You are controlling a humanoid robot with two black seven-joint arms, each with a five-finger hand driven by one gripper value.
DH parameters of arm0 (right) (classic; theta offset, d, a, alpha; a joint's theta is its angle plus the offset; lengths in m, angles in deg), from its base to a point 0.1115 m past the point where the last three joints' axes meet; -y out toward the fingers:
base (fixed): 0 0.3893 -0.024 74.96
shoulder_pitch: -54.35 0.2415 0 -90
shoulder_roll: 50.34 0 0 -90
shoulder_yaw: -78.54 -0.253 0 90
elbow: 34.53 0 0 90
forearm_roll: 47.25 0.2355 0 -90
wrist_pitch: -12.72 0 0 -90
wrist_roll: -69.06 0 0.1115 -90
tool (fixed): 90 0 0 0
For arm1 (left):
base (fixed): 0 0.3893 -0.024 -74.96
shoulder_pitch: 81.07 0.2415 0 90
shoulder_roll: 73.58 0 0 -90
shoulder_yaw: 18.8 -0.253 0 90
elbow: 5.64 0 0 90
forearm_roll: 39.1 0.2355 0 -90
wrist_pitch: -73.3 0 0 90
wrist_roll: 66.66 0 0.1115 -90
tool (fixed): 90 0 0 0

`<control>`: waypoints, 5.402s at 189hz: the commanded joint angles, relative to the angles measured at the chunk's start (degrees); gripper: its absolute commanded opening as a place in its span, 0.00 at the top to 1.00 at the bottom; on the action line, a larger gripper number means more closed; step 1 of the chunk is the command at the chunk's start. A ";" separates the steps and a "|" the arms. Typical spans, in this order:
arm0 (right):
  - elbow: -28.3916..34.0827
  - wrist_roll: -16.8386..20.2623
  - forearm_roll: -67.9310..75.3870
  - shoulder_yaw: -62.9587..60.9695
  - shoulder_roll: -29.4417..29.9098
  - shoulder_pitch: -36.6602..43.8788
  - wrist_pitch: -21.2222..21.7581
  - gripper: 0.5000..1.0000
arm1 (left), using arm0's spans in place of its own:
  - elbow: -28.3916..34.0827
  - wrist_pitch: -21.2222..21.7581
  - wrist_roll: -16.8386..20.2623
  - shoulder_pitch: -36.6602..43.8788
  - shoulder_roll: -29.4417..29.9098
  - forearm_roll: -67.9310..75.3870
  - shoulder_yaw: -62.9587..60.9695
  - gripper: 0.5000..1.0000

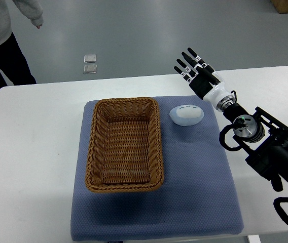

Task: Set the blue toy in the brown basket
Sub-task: 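Raise the right hand and move it over the white egg-shaped toy, then lower the right hand onto the white toy and close fingers around it, then carry the held toy with the right hand over the wicker basket, then open the right hand to release the toy into the basket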

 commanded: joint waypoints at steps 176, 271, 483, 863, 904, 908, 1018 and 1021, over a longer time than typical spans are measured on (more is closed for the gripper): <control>11.25 13.27 -32.75 43.94 -17.78 33.14 3.34 0.17 | -0.11 -0.09 -0.02 -0.08 0.00 0.00 0.09 0.00; 23.03 21.71 -43.48 76.11 -18.22 54.76 4.39 0.17 | -0.11 -0.17 -0.02 -0.08 0.00 0.00 0.09 0.00; 11.34 20.57 -43.92 74.09 -8.90 37.54 -6.51 0.19 | -0.11 -0.09 -0.02 -0.08 0.00 0.00 0.00 0.00; 17.49 20.13 -38.73 74.09 2.97 43.43 -8.70 1.00 | -0.11 -0.17 -0.02 -0.08 0.00 0.00 0.00 0.00; 16.87 20.04 -38.82 74.09 2.97 41.40 -8.88 1.00 | -0.11 -0.17 -0.02 -0.08 0.00 0.00 0.00 0.00; 16.70 20.04 -38.82 74.09 2.97 41.23 -8.88 0.86 | -0.11 -0.09 -0.02 -0.08 0.00 0.00 0.00 0.00; 16.35 17.75 -37.85 70.05 2.97 43.16 -8.26 0.20 | -0.02 -0.09 0.07 -0.08 0.00 0.00 0.00 0.00; 16.35 17.75 -37.85 69.61 2.97 43.25 -8.18 0.20 | -0.11 -0.09 -0.02 -0.08 0.00 0.00 0.00 0.00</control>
